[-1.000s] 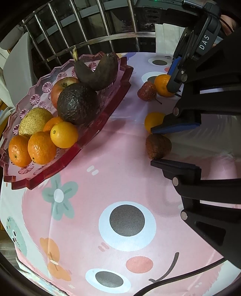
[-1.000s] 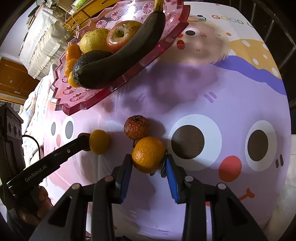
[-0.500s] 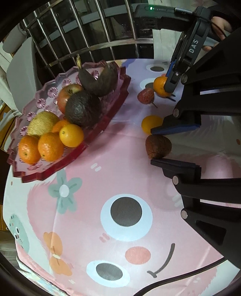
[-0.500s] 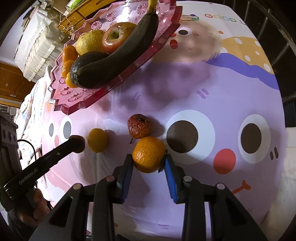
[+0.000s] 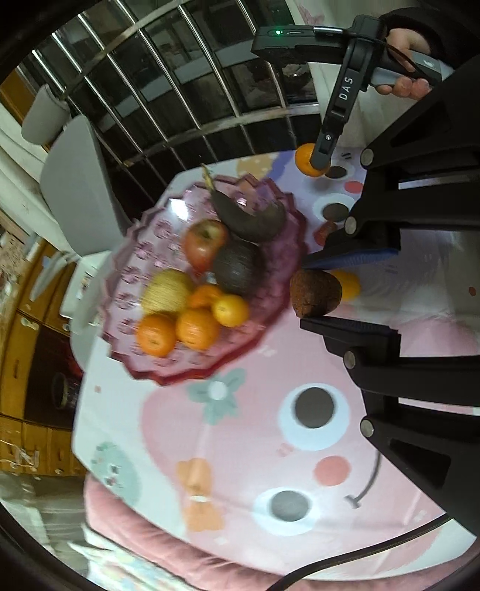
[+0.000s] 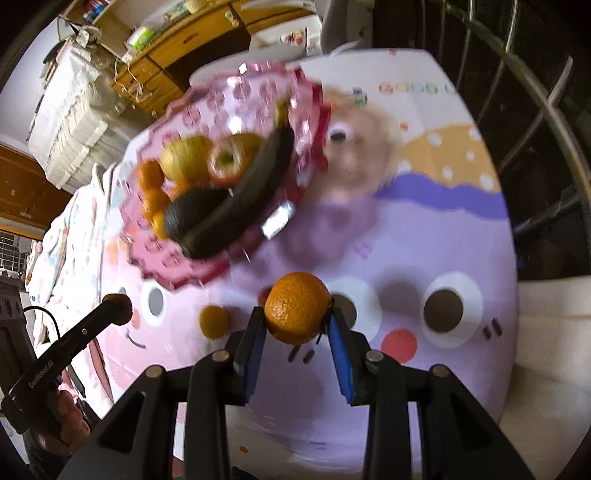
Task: Organize fruits
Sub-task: 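Carry the brown fruit and mandarin with both tools over the pink bowl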
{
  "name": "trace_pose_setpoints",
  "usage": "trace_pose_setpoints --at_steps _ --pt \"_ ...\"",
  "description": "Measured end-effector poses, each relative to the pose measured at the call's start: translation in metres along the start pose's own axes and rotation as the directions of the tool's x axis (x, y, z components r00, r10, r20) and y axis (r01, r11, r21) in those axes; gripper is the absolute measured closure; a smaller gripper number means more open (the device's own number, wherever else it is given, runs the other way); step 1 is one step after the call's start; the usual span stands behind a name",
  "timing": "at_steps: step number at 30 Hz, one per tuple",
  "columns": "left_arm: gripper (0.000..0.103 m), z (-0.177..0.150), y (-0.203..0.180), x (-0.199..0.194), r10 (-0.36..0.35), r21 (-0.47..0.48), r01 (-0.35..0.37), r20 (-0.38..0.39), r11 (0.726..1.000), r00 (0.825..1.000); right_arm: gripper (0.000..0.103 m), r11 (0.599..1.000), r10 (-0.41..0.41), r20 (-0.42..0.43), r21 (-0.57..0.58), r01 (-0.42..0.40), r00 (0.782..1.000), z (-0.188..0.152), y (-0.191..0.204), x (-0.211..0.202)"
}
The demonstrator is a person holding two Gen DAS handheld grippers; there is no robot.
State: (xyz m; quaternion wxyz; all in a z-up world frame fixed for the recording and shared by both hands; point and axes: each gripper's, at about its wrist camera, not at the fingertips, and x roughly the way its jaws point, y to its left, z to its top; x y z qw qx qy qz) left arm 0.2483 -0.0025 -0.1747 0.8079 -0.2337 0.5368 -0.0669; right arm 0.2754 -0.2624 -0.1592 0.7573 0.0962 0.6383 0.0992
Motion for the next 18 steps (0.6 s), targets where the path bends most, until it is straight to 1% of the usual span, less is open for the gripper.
trace_pose_setpoints --at_steps 8,13,18 --pt "0.08 0.05 -0.018 -0.02 -0.019 0.067 0.013 0.086 0.998 0.996 0.069 0.999 0.03 0.108 -0.018 -0.028 0.994 0.036 0.016 -0.028" --pt "0.08 0.077 -0.029 -0.015 -0.026 0.105 0.015 0.106 0.994 0.994 0.069 0.998 0.06 0.164 -0.023 -0.057 0.985 0.059 0.022 -0.035" --pt "0.08 0.094 -0.034 0.002 -0.033 0.122 0.02 0.101 0.992 0.994 0.069 0.996 0.089 0.188 -0.018 -0.087 0.978 0.077 0.027 -0.029"
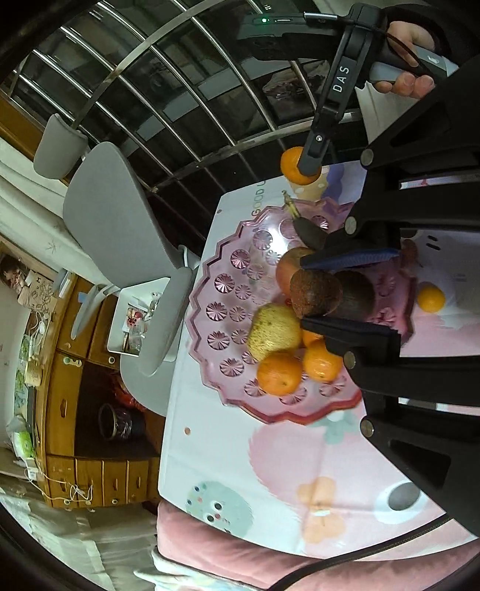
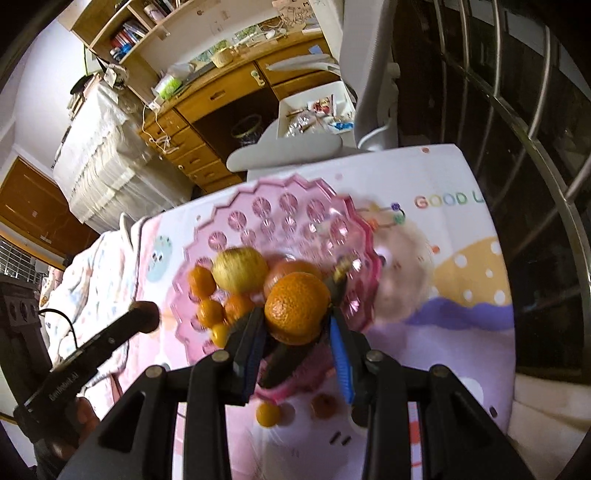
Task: Organize fruits
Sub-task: 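Carry the brown fruit and mandarin with both tools over the pink bowl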
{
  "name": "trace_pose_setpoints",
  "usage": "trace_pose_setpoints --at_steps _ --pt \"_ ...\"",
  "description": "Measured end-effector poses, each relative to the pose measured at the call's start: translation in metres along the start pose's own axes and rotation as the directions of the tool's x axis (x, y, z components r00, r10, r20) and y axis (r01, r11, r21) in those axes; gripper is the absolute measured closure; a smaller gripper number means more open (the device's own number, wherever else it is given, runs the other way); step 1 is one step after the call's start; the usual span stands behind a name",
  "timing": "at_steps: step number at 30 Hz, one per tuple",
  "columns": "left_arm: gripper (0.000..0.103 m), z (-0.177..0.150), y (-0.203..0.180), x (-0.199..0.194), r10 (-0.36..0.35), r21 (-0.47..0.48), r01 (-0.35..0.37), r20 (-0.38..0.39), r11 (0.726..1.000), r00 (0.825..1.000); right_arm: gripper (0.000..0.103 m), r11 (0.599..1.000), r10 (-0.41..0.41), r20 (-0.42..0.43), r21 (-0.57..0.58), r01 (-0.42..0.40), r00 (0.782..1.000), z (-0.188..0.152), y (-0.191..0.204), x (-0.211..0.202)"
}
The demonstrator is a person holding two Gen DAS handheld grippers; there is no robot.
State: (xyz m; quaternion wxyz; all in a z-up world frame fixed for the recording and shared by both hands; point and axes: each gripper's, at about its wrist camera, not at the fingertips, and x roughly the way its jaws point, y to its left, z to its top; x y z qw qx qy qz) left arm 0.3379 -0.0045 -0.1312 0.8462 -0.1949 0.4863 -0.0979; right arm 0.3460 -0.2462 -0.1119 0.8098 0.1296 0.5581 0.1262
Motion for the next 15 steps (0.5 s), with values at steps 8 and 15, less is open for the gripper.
trace_pose_setpoints --at_steps 8,15 --pt "0.079 0.011 -0.003 0.033 -0.011 0.008 0.011 -0.041 1.0 0.999 0.069 0.998 0.03 0.0 0.049 -0.03 1.0 0.014 -0.005 0.023" --pt "0.07 0.011 -0.009 0.051 -0.021 0.017 0.022 -0.083 1.0 0.996 0.067 0.994 0.046 0.003 0.097 -0.046 0.999 0.018 -0.013 0.034"
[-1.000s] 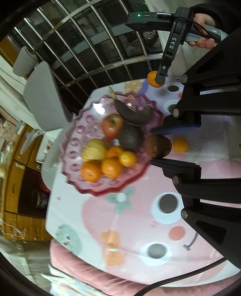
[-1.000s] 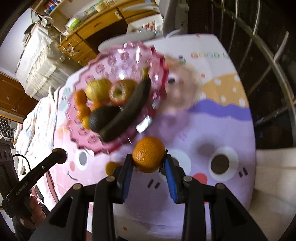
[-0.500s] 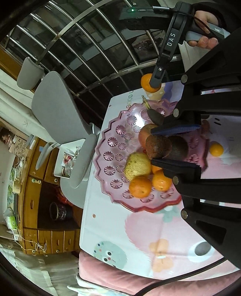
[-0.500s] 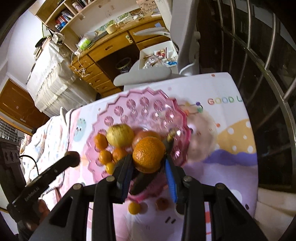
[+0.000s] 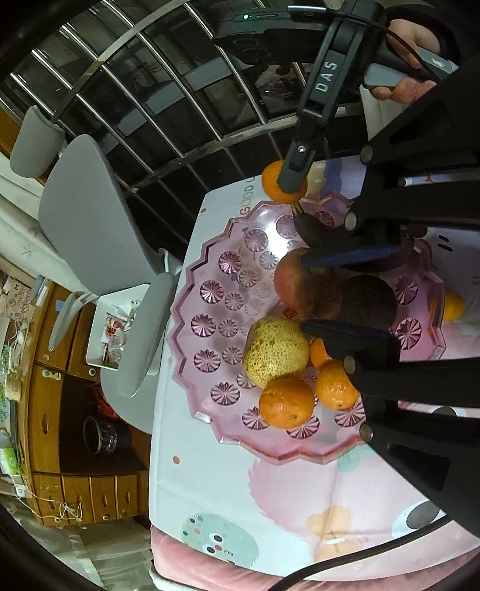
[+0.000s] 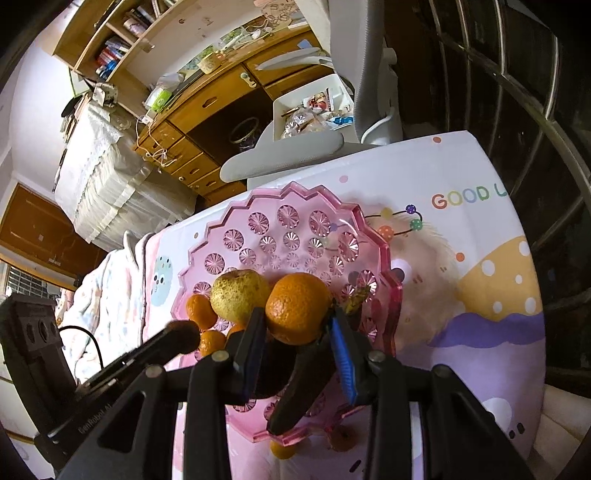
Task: Organize fruits
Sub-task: 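Carry the brown fruit and mandarin with both tools over the pink bowl, then open both tools to drop the brown fruit and mandarin into the bowl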
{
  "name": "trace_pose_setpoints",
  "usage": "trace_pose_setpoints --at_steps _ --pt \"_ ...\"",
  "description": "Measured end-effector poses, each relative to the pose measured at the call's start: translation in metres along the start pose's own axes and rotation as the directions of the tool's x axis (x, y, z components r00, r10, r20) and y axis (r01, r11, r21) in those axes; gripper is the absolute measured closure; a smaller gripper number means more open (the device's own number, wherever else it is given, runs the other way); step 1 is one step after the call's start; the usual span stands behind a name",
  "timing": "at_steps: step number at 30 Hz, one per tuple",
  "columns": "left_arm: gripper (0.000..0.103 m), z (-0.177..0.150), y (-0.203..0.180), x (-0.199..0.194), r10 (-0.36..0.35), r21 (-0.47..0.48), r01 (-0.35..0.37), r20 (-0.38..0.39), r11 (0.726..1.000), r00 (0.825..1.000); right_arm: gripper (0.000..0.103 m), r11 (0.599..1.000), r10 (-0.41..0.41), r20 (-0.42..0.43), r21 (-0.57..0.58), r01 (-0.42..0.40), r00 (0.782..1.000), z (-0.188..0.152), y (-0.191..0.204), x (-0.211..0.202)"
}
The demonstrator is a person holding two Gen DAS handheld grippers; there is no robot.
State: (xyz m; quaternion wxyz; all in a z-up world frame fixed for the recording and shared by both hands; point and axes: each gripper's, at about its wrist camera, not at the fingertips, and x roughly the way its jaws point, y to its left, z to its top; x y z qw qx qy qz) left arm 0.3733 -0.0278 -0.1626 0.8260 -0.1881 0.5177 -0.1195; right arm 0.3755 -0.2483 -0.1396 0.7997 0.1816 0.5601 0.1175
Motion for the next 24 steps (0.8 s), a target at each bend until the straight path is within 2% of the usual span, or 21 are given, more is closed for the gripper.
trace_pose_setpoints --at_steps 3,9,20,24 --pt "0.061 -0.001 -0.003 0.002 -0.006 0.014 0.007 -0.009 1.0 1.0 0.065 1.0 -0.008 0.009 0.024 0.008 1.0 0.003 -0.005 -0.001" --pt "0.054 -0.007 -0.002 -0.004 0.006 0.008 -0.006 -0.009 1.0 1.0 0.065 0.999 -0.012 0.011 0.042 0.011 1.0 -0.001 -0.007 -0.007" --pt "0.052 -0.033 0.001 -0.029 0.025 0.008 -0.025 -0.01 1.0 1.0 0.064 0.999 -0.006 0.014 0.052 0.005 1.0 -0.029 -0.004 -0.027" --pt "0.051 -0.047 0.002 -0.04 0.031 0.007 -0.031 -0.009 0.999 0.999 0.06 0.999 -0.009 0.018 0.05 0.008 1.0 -0.043 -0.003 -0.037"
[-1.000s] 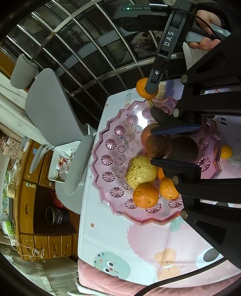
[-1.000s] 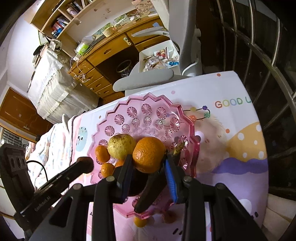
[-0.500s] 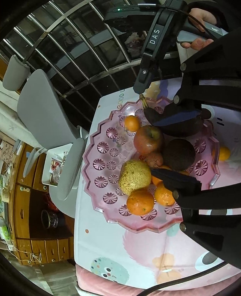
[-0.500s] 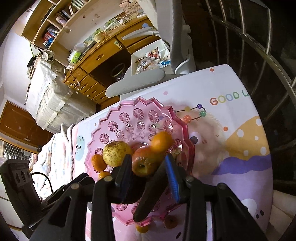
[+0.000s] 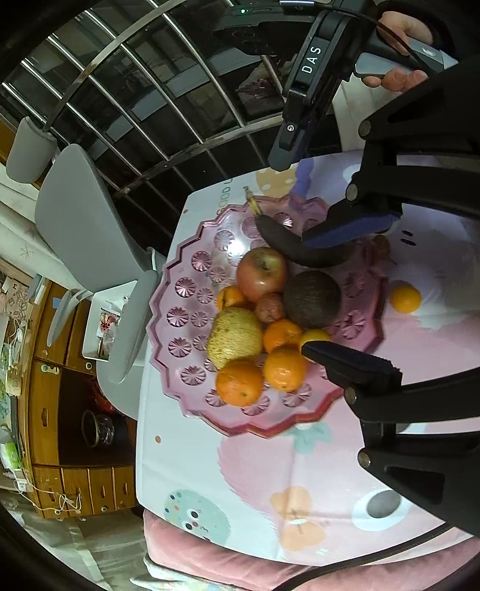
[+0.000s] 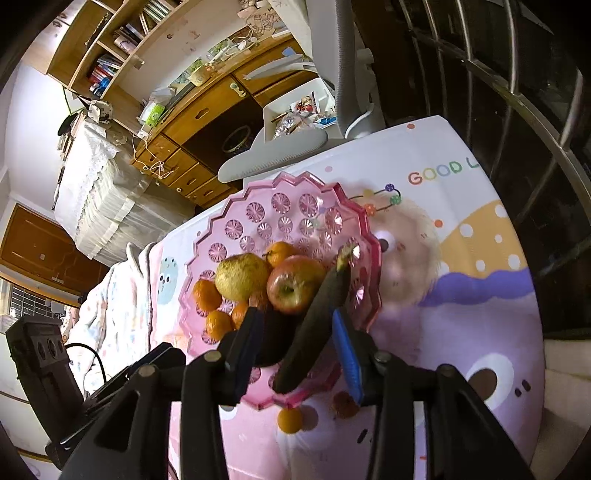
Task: Organize fruits
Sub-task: 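Open both tools to drop the brown fruit and mandarin into the bowl, then grasp a small orange with the left tool while the right tool grasps a brown fruit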
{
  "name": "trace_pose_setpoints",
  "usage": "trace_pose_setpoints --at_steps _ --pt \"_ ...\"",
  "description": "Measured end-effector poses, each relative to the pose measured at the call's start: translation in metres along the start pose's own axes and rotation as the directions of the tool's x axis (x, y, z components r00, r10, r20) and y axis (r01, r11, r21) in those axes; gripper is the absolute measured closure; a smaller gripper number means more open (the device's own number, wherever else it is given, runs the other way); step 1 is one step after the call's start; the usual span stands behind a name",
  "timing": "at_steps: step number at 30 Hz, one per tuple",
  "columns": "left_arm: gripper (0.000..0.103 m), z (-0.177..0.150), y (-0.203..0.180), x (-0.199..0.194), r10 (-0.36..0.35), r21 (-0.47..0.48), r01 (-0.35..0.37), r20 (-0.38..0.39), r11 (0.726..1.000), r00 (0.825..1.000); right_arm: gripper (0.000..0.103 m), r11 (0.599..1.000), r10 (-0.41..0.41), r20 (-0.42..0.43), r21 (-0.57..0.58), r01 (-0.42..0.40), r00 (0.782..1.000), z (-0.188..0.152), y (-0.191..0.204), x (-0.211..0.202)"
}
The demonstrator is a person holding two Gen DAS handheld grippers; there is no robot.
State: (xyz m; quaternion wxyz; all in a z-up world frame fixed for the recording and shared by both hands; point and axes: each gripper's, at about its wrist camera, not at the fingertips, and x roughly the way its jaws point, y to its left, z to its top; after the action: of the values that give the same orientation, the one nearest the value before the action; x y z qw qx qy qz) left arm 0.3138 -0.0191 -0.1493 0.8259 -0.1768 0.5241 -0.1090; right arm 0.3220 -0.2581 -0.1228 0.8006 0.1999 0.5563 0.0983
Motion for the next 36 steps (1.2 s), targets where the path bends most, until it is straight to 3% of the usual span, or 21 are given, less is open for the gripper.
trace_pose_setpoints --at_steps 11,22,26,36 --pt "0.048 -0.04 0.0 -0.014 0.026 -0.026 -0.026 -0.022 0.999 0.999 0.059 0.999 -0.017 -0.026 -0.03 0.017 0.999 -0.038 -0.006 -0.01" --pt "0.047 -0.072 -0.002 0.003 0.07 -0.059 -0.077 -0.109 0.995 0.992 0.059 0.986 -0.045 -0.052 -0.164 0.036 0.998 -0.062 -0.014 -0.002" --pt "0.047 -0.081 -0.004 0.017 0.082 -0.074 -0.094 -0.15 0.993 0.985 0.059 0.97 -0.056 -0.05 -0.238 0.042 0.997 -0.067 -0.017 0.004" --pt "0.047 -0.096 -0.007 0.057 0.105 -0.098 -0.131 -0.231 0.987 0.967 0.059 0.879 -0.064 -0.047 -0.475 0.034 0.997 -0.088 -0.02 0.026"
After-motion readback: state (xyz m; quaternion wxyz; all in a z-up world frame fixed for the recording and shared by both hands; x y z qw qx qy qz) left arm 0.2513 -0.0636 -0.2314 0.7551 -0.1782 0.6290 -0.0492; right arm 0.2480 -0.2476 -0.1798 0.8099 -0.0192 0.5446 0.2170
